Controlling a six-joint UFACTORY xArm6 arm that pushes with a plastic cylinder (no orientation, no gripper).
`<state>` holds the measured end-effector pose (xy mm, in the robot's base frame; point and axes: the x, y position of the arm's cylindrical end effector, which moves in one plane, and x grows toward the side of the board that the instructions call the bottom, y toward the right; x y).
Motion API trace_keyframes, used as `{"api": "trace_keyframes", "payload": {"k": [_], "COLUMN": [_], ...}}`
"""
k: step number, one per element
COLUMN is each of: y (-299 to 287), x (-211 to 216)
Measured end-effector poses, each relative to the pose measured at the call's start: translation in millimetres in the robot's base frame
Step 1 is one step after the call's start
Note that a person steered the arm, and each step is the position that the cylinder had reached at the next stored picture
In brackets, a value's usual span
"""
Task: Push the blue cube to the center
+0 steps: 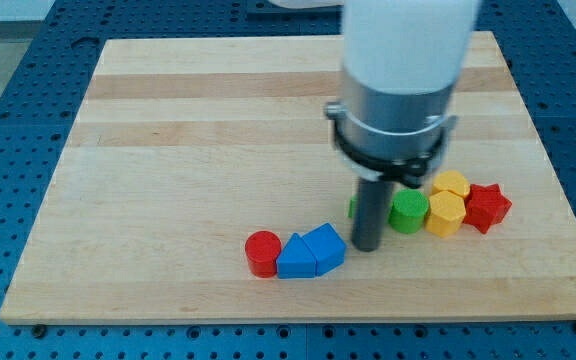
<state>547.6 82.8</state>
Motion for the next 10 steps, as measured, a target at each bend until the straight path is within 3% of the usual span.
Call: {"api": "trace_keyframes", "payload": {"k": [2, 3, 7, 9, 10], "y": [16, -22, -162, -196, -219], "x": [25, 29, -90, -68, -86]}}
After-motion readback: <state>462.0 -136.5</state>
